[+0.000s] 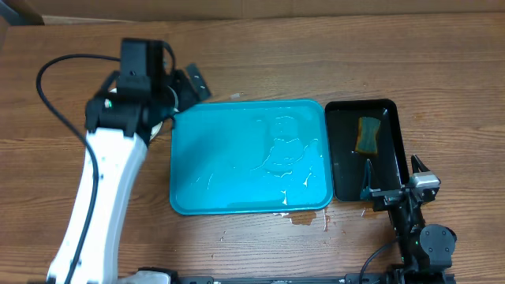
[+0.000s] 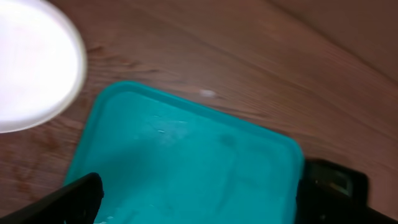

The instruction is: Clean dirty plates on tray and stack at the side

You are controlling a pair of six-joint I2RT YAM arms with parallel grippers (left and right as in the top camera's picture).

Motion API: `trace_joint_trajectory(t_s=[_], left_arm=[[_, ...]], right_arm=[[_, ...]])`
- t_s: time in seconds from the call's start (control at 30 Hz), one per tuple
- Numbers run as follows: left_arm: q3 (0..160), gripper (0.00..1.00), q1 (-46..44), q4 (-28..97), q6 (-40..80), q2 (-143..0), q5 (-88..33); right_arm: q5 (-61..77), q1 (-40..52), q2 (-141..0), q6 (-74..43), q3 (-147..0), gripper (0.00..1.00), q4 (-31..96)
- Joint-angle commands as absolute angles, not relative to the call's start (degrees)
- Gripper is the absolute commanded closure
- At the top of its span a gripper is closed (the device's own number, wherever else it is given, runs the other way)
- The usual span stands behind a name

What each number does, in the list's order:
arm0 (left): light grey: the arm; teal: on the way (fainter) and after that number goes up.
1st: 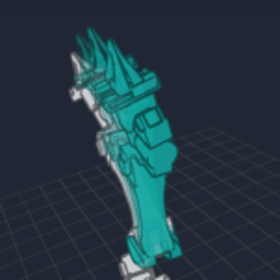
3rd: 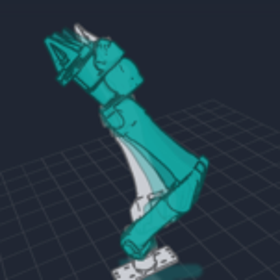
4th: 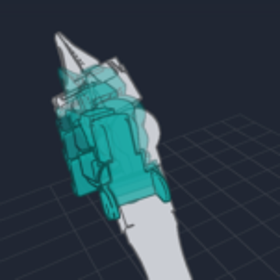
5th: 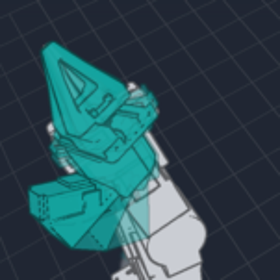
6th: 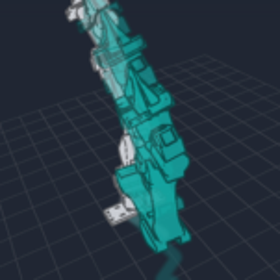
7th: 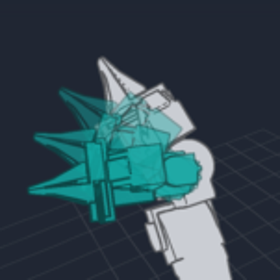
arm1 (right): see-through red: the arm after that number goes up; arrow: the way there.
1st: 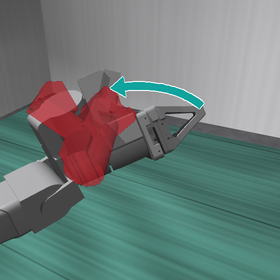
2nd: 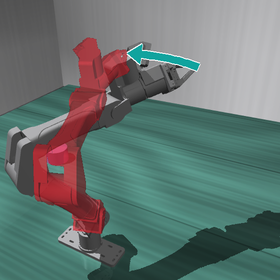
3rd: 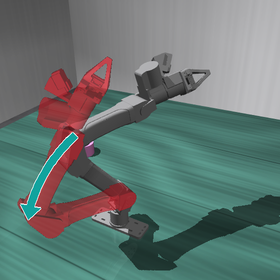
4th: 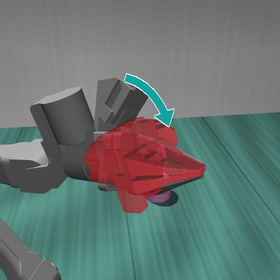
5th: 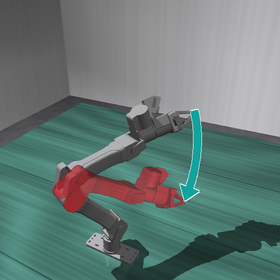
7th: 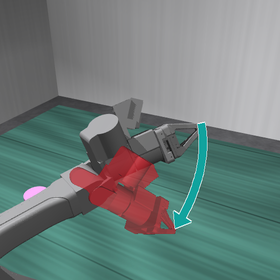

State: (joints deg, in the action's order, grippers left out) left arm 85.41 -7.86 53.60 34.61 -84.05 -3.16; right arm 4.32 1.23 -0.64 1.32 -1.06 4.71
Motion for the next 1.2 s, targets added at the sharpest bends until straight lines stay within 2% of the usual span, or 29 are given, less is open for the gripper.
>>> trace_joint_trajectory(t_s=[0.0,0.17,0.43,0.67,0.87,1.17], left_arm=[[85.4,0.0,-13.5,53.7,34.7,-77.3,-2.8],[85.4,0.0,-14.1,53.8,34.7,-72.0,-2.8],[84.1,0.0,-6.4,61.2,34.7,-65.9,-3.0],[67.2,0.0,-0.6,61.1,34.8,-54.3,-2.9],[49.2,0.0,0.1,49.2,36.5,-42.9,-3.0],[24.4,0.0,0.1,12.5,44.0,-27.6,-3.3]], right_arm=[[4.6,1.5,-0.2,1.5,-0.4,0.0,4.4],[4.6,1.5,-0.2,1.5,-0.4,0.0,4.4],[4.6,1.5,-0.2,1.5,-0.4,0.0,4.4],[4.6,1.5,-0.2,1.5,-0.4,0.0,4.4],[4.6,1.5,-0.2,1.5,-0.4,0.0,4.4],[4.6,1.5,-0.2,1.5,-0.4,0.0,4.4]])
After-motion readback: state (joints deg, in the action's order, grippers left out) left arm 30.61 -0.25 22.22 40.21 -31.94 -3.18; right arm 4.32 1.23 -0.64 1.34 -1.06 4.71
